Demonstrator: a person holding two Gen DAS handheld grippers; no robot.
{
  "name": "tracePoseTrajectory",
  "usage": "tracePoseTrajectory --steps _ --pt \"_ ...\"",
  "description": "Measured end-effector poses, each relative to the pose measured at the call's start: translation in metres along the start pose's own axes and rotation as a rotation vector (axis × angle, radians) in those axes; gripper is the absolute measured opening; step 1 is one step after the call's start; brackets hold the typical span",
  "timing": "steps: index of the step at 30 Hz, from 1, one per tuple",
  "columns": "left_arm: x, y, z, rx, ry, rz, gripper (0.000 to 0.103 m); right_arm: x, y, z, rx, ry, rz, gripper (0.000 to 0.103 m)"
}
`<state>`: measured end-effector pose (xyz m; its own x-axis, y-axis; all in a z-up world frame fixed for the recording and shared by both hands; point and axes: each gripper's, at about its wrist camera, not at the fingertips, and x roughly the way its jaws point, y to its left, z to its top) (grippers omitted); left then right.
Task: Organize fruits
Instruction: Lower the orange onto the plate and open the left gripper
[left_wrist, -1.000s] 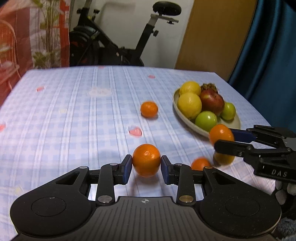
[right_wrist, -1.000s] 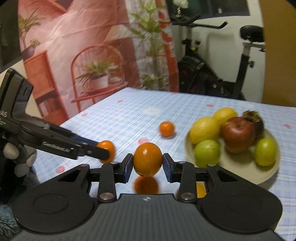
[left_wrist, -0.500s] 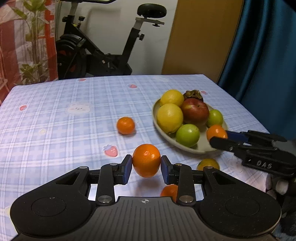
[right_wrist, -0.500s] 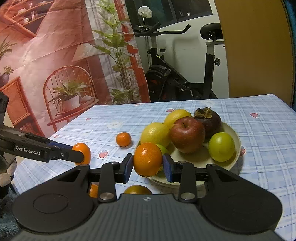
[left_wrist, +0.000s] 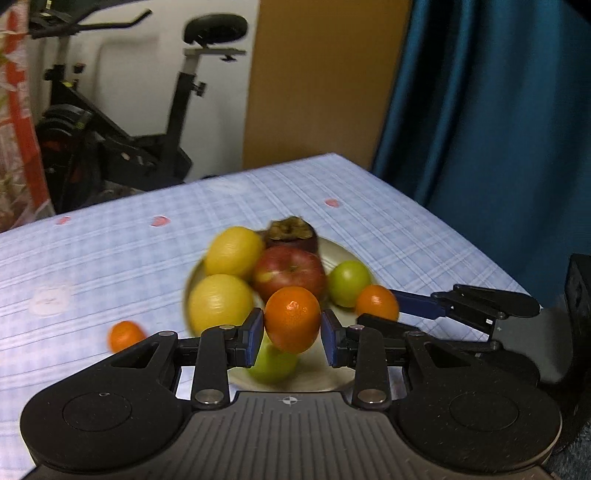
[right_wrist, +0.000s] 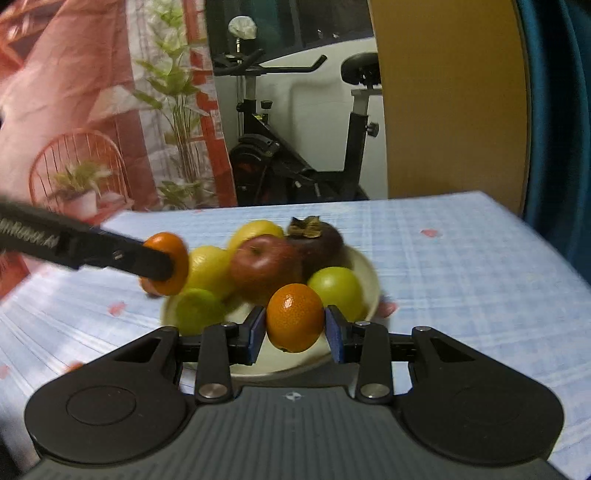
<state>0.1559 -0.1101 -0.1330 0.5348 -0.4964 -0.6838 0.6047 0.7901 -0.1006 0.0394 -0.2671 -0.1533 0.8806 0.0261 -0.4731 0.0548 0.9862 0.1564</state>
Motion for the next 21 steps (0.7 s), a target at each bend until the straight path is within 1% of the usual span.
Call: tracePoseTrajectory --steps 2,5,7,15,21 --pt "0.011 -0.006 0.000 0.017 0.023 -0.005 0.035 0.003 0.001 -0.003 -0.043 -0.001 -0.008 0.037" --pt "0.023 -0.013 0.000 0.037 0.049 -0.016 0.035 0.008 -0.003 -0.006 -0.043 0.010 0.015 0.037" --pt "0.028 -0.014 0.000 0.046 0.061 -0.018 0.035 0.011 -0.005 -0.008 -0.048 0.014 0.015 0.037" --pt "0.038 -0.017 -0.001 0.061 0.098 -0.025 0.036 0.015 -0.012 -0.006 -0.017 0.011 0.025 0.037" --pt "0.043 -0.018 -0.001 0.062 0.106 -0.023 0.036 0.015 -0.012 -0.006 -0.016 0.012 0.025 0.037"
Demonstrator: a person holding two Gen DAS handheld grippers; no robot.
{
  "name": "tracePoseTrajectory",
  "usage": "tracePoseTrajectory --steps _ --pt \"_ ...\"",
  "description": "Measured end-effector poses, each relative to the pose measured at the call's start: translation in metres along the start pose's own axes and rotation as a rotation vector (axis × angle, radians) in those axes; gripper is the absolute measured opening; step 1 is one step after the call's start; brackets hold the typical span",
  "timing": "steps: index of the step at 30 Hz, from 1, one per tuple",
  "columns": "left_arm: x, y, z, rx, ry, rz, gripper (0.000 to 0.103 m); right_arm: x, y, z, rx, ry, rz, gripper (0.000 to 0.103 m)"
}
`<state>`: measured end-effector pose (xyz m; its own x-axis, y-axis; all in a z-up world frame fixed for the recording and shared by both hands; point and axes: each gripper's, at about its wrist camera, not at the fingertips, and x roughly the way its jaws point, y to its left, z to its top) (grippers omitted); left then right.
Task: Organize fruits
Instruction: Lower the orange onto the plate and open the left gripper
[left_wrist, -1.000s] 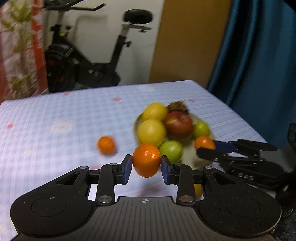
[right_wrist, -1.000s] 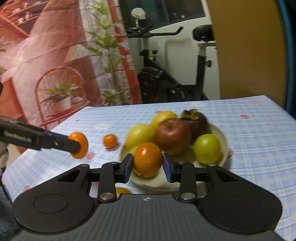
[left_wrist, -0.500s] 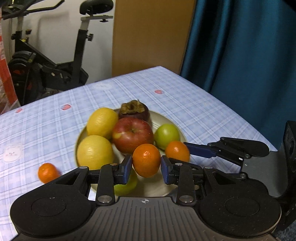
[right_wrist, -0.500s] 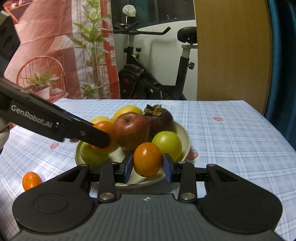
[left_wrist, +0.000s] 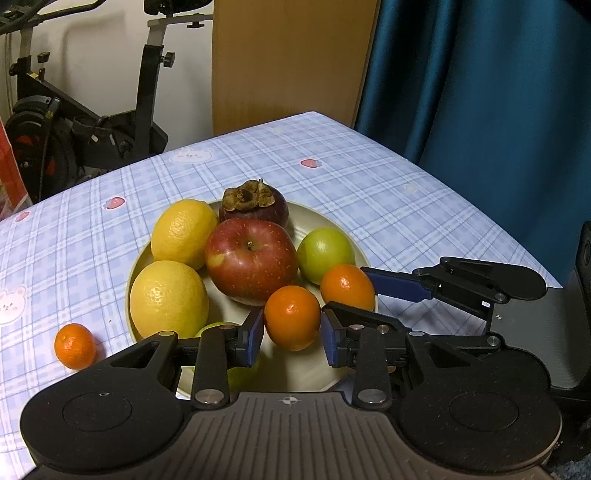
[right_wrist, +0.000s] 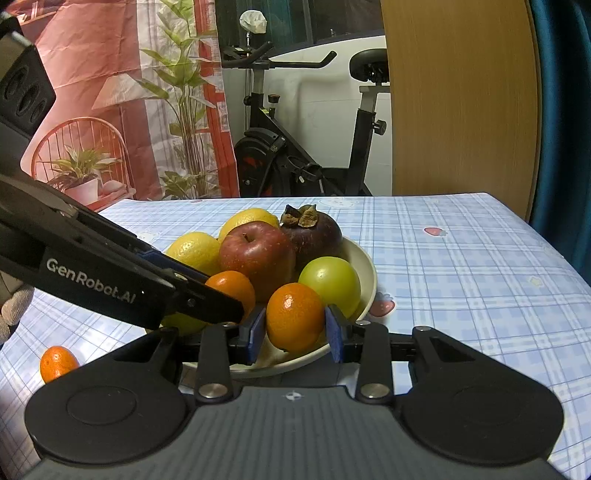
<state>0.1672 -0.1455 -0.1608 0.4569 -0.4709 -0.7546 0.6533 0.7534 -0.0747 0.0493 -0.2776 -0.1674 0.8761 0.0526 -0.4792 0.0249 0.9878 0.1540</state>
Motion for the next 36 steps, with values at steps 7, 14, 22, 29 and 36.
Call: tracePoseTrajectory --steps 7,14,22,29,36 --pt "-0.001 0.000 0.000 -0.008 -0.005 0.003 0.036 0.001 0.001 0.000 -0.003 -0.001 -0.003 0.038" --pt "-0.019 0.005 0.002 -0.065 -0.059 0.014 0.038 -0.001 -0.002 0.000 0.026 -0.020 0.001 0.038" --pt "-0.060 0.024 -0.015 -0.160 -0.133 0.041 0.038 -0.007 -0.001 0.000 0.050 -0.053 0.035 0.038" --pt "-0.097 0.064 -0.043 -0.286 -0.178 0.137 0.038 -0.014 0.009 0.002 0.049 -0.072 0.079 0.039" --pt "-0.116 0.088 -0.060 -0.360 -0.176 0.178 0.039 -0.018 0.026 0.006 0.053 -0.048 0.130 0.040"
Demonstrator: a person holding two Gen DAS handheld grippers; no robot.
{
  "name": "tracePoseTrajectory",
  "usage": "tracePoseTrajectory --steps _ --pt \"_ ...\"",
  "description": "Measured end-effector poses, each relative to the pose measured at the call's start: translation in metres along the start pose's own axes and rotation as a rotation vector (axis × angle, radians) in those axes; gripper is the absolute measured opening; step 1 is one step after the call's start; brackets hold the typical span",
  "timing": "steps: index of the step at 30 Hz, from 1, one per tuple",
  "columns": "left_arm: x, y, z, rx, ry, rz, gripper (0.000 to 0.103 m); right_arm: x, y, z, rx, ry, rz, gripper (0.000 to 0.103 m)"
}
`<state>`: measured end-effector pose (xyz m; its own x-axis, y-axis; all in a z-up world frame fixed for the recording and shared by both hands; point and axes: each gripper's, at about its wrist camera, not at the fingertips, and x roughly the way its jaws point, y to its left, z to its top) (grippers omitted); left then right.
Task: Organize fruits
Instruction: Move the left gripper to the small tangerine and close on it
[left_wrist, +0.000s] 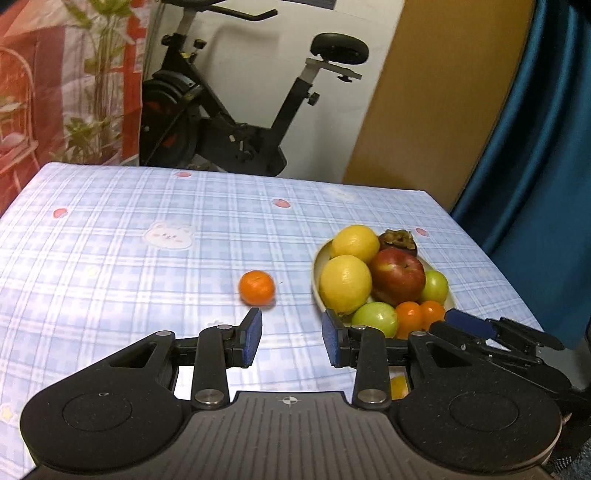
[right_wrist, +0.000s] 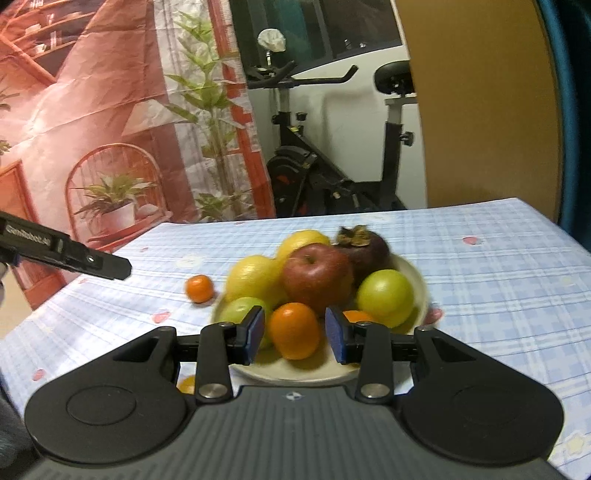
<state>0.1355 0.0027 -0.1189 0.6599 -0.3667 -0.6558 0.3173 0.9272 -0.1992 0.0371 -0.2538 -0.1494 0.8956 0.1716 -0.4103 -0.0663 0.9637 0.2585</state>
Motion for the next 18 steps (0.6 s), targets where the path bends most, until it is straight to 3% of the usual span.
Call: tracePoseTrajectory --steps 4,11,18 --pt "-0.009 0.007 0.003 -0.009 -0.025 0.004 0.041 0.002 0.019 0.003 0.022 0.051 0.080 0.040" --pt "-0.013 0.012 -0.010 -0.002 -0.037 0.017 0.041 0.015 0.074 -0.001 -0.096 0.159 0.214 0.040" --pt "-0.012 0.021 -0.024 -0.024 -0.018 0.009 0.041 0.034 0.095 -0.014 -0.117 0.263 0.247 0.040"
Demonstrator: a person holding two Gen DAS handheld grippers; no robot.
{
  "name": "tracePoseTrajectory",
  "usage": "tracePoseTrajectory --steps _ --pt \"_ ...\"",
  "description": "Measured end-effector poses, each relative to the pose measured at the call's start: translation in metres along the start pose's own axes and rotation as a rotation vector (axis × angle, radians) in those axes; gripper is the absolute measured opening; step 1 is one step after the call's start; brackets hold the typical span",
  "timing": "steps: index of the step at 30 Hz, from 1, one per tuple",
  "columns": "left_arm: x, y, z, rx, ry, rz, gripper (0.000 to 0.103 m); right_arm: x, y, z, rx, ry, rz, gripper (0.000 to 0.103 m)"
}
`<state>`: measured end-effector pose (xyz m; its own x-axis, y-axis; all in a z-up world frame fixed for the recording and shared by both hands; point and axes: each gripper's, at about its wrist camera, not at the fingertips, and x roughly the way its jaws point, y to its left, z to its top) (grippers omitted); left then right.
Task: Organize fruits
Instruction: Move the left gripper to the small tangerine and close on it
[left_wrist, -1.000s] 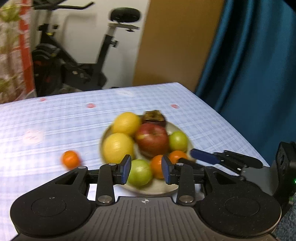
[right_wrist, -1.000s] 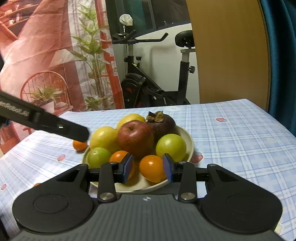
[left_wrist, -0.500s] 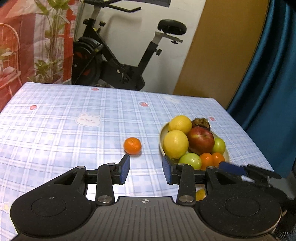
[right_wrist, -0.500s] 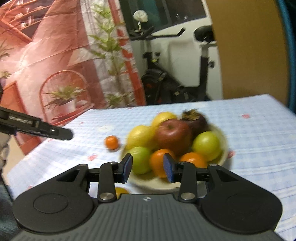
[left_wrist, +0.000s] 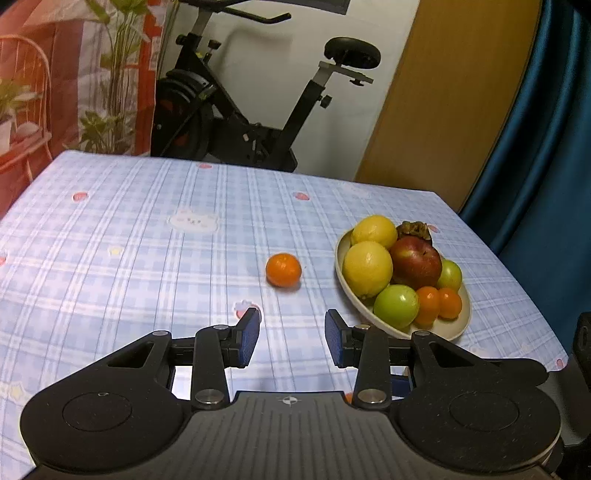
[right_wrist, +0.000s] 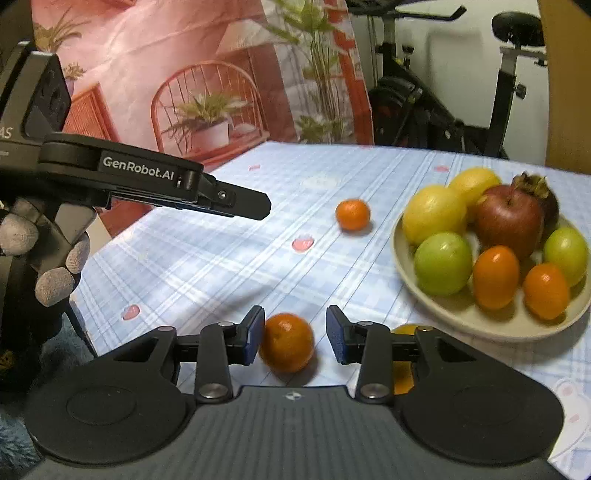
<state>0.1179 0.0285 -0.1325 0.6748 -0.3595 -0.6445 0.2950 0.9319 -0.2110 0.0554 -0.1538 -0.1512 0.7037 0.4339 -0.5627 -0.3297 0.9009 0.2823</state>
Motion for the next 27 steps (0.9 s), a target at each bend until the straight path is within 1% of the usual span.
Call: tracePoseTrajectory --steps 4,10,16,17,18,20,24,27 --pt "-0.001 0.005 -0.001 -0.020 -0.002 -0.008 0.041 0.007 0.001 -0.002 0.003 0.023 0.013 0.040" --pt "-0.001 0.005 -0.005 -0.023 -0.004 -0.021 0.041 0.015 0.007 -0.002 -0.010 0.052 0.031 0.040" --pt "-0.001 0.005 -0.006 -0.028 -0.003 -0.023 0.041 0.017 0.007 -0.004 0.003 0.060 0.048 0.040" --pt "-0.001 0.005 -0.005 -0.030 -0.002 -0.023 0.043 0.017 0.007 -0.004 0.003 0.061 0.049 0.040" --pt "-0.001 0.006 -0.005 -0.032 -0.003 -0.022 0.048 0.017 0.007 -0.005 0.003 0.062 0.052 0.040" --pt "-0.001 0.005 -0.004 -0.031 -0.008 -0.020 0.049 0.018 0.007 -0.005 0.005 0.065 0.056 0.039" --pt "0.001 0.000 0.006 0.007 -0.022 -0.014 0.049 0.016 0.005 -0.006 0.013 0.051 0.059 0.039" --pt "0.004 -0.005 0.021 0.049 -0.056 -0.003 0.049 0.007 0.004 -0.004 0.018 0.003 0.055 0.039"
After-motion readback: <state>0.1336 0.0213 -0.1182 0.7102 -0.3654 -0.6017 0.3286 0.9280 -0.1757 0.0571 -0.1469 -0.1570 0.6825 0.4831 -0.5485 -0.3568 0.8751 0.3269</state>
